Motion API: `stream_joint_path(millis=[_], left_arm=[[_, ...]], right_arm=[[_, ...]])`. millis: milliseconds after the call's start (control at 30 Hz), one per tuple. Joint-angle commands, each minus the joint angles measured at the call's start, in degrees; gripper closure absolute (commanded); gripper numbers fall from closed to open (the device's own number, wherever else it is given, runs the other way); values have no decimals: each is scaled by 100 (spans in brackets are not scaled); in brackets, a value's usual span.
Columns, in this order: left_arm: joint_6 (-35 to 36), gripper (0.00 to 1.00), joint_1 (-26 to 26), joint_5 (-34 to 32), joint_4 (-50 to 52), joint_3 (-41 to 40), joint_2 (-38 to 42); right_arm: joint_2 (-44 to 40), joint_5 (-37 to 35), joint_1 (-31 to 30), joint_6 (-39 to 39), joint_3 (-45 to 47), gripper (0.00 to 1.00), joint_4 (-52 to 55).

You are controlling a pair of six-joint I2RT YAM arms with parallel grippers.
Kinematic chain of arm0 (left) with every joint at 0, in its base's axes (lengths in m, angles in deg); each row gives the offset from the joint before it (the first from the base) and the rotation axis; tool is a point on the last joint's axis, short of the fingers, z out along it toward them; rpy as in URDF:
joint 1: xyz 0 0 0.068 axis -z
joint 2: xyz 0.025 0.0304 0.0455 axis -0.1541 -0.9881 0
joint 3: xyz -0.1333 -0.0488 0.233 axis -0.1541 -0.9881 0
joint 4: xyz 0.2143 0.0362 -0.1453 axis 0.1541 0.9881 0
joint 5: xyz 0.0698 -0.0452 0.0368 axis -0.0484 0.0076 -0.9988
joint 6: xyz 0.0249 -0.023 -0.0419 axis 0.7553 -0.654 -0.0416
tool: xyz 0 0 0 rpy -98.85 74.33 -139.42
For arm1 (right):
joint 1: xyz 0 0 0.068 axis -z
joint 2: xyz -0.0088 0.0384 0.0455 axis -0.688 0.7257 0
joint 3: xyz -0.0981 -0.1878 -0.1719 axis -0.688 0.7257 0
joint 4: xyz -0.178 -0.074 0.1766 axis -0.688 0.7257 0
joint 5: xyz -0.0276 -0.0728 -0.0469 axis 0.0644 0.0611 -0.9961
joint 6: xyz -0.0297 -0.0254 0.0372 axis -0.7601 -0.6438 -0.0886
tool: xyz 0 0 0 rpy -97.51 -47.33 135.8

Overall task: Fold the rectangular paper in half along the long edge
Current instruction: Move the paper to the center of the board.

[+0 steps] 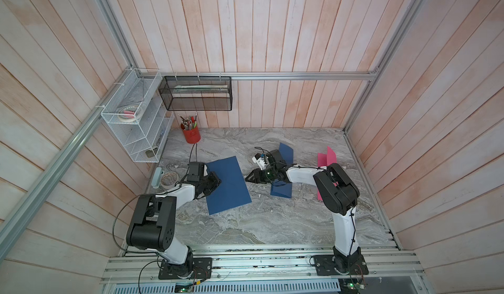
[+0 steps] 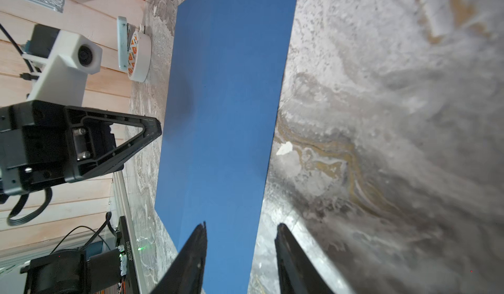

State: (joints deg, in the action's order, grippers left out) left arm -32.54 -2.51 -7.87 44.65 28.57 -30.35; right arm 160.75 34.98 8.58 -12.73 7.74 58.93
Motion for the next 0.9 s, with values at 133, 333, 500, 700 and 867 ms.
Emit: stream_joint_path(millis=[133,333,500,700,867], left_arm=[[114,100,236,322,-604,241,-613],[150,100,499,314,-632,412,-1011],[187,100,669,187,-579,175,-917],[129,100,1184,-23,-518,-231,-757],[-76,100,2023,-436,-321,-358,-586]], right_arm=[[45,-288,-9,-9,168,55,-28],[8,-316,-8,132,380,54,-83],[-346,-262,65,528,1041,54,-531],[-856,-158,121,779,1761,54,-899],[-1306,-368,114,768,2133,54,-752]])
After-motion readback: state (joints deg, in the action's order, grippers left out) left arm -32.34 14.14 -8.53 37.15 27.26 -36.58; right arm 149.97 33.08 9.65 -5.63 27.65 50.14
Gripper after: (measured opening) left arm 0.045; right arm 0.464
